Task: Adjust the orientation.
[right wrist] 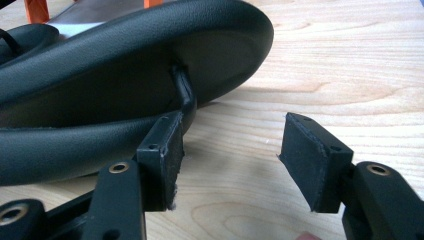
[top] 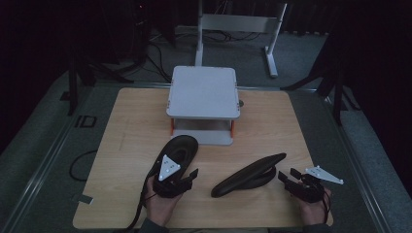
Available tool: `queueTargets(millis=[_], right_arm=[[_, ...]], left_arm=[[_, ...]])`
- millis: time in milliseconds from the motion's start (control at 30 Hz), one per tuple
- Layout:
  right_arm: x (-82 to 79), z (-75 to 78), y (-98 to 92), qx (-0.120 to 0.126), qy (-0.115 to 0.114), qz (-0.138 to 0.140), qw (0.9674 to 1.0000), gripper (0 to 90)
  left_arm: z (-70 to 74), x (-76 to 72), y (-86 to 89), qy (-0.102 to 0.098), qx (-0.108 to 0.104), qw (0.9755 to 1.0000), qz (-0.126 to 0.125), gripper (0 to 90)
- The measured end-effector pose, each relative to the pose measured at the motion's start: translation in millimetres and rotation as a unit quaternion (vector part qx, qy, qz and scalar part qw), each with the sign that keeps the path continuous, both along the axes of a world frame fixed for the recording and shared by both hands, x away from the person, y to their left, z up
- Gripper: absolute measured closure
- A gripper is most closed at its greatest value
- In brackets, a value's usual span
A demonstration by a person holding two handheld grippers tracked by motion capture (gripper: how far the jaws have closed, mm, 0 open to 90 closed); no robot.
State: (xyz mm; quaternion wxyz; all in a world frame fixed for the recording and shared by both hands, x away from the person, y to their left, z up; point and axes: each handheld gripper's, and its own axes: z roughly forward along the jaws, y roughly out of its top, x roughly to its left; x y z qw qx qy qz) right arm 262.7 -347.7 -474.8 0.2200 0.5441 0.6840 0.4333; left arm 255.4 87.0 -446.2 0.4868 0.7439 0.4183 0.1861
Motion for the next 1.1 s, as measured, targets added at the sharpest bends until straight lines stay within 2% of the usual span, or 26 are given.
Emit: queueTargets(millis=[133,233,300,400,533,633,767,967,1100], right_arm=[[-1.1,-1.4,-2.9,-0.002,0.007,0.002,1.0,41.1],[-1.5,-4.0,-4.4,-0.005,0.019,0.009,0.9998,41.0],[-1.1,-6.4,-3.2,-0.013,0.032,0.019,0.9992,40.9],[0.1,-8.0,-0.3,-0.028,0.038,0.024,0.9986,40.8],[5.2,-10.1,7.7,-0.04,0.048,0.045,0.997,40.6],[13.1,-11.0,12.6,-0.048,0.056,0.061,0.9954,40.4],[18.1,-10.2,14.4,-0.043,0.056,0.068,0.9952,40.3],[35.2,-2.9,18.9,-0.055,0.047,0.076,0.9945,40.5],[42.0,0.5,23.7,-0.05,0.043,0.088,0.994,41.0]], left_arm=[[-1.4,-0.6,-3.1,0.001,0.004,1.0,-0.006,46.3],[-3.9,-1.6,-6.7,0.0,0.005,0.9998,-0.02,45.0],[-6.1,-3.6,-10.1,0.001,0.004,0.9995,-0.032,43.9],[-9.3,-7.7,-15.0,0.001,0.004,0.9991,-0.043,43.6],[-12.4,-12.2,-20.7,0.001,0.006,0.9984,-0.056,43.6],[-15.7,-12.0,-25.2,0.009,0.013,0.9979,-0.063,43.6],[-18.9,-11.3,-32.7,0.013,0.016,0.9971,-0.073,43.6],[-21.7,-10.1,-44.6,0.017,0.02,0.9956,-0.09,43.6],[-22.6,-10.2,-47.9,0.017,0.018,0.9956,-0.09,43.6]])
